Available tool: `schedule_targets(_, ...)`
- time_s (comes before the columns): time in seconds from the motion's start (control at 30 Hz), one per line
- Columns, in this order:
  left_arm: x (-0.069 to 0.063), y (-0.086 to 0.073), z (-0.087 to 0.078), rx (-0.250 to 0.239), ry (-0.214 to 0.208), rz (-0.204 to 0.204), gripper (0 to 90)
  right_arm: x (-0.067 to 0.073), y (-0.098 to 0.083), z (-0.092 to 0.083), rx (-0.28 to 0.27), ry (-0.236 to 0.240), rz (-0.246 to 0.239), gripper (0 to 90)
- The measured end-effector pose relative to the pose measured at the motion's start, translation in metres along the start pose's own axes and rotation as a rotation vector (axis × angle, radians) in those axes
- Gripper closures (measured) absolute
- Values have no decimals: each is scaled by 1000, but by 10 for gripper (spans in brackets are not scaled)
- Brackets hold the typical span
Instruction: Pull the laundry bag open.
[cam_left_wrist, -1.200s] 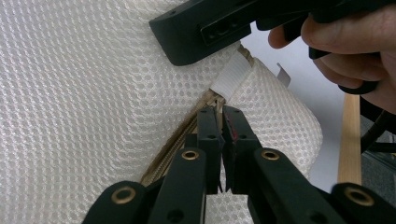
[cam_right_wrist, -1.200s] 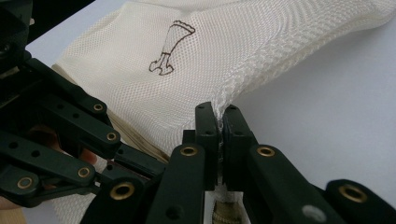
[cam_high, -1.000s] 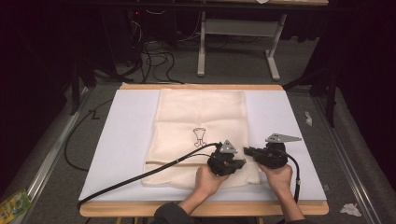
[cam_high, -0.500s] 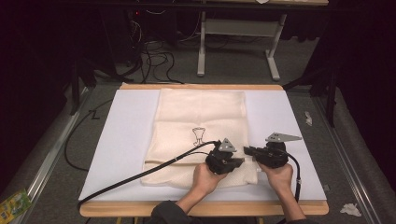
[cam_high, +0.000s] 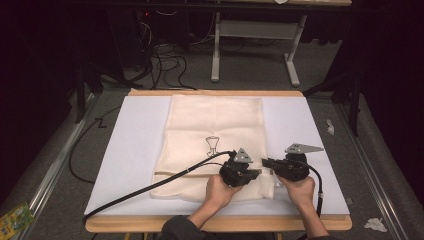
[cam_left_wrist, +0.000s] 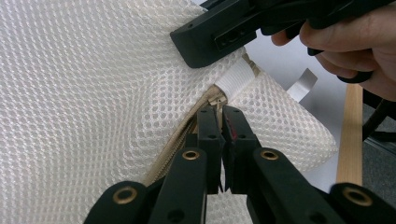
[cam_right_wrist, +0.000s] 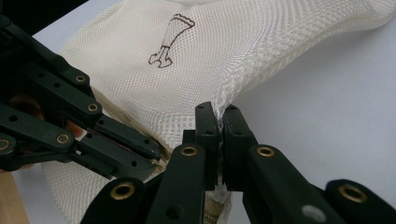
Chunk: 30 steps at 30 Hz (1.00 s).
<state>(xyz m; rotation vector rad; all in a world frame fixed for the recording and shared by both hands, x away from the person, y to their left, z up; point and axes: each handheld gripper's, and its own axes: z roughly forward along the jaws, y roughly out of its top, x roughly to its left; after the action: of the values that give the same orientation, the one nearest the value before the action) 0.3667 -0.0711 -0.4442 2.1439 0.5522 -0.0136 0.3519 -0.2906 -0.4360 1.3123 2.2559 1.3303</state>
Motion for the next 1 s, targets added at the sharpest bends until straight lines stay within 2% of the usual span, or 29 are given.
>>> schedule_targets(0.17, -1, -2, -1, 13, 18, 14, 871, 1, 1, 1, -7, 3, 1, 886)
schedule_targets(0.3, 4, -6, -3, 5, 7, -11, 871, 0, 0, 0, -5, 2, 1, 886)
schedule_targets(0.5, 3, -6, -5, 6, 17, 1, 871, 1, 0, 1, -7, 1, -1, 886)
schedule_targets(1.0, 8, -10, -11, 0, 22, -13, 871, -1, -1, 1, -2, -3, 13, 885)
